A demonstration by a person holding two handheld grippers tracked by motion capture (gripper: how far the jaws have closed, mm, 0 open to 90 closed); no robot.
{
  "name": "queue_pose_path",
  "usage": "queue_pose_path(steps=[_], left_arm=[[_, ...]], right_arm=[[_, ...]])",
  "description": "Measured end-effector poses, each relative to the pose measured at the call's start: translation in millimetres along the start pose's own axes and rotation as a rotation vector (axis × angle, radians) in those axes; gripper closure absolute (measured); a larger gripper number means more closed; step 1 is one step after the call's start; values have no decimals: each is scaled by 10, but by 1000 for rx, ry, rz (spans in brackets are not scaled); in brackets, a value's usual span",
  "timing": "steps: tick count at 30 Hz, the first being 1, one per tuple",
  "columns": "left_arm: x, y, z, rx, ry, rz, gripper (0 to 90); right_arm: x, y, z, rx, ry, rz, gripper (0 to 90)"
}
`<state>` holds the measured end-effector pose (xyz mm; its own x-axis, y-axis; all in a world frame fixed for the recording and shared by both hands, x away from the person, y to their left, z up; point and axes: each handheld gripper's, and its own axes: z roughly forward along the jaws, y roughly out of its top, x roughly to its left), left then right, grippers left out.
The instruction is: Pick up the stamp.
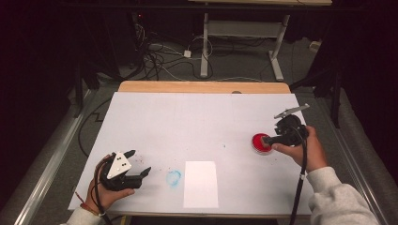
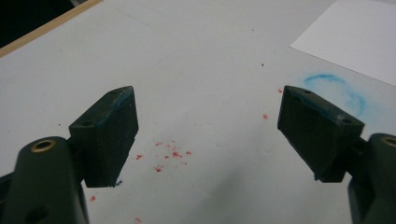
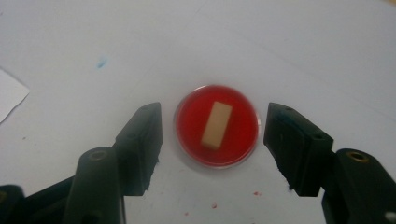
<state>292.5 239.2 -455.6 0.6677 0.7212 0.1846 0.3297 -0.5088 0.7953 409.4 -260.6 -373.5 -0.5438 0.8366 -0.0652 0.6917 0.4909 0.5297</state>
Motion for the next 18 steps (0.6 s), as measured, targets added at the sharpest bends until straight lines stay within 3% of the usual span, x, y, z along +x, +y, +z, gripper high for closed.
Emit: queue_pose_path(steps=[2, 3, 8, 11, 18], left_arm=[[3, -4, 5, 3, -4, -2, 198], [5, -6, 5, 6, -4, -2, 198], [12, -11, 6, 10, -6, -3, 198], [9, -11, 11, 13, -8, 1, 198], [2, -5, 22, 20, -12, 6, 198]], right_arm=[[-3, 25, 39, 18, -6, 3, 393], [-6, 60, 132, 72, -7, -1, 409], [6, 97, 289, 131, -20, -4, 476], [3, 94, 338, 143, -9, 0, 497], [-29, 55, 433, 149, -9, 12, 681]])
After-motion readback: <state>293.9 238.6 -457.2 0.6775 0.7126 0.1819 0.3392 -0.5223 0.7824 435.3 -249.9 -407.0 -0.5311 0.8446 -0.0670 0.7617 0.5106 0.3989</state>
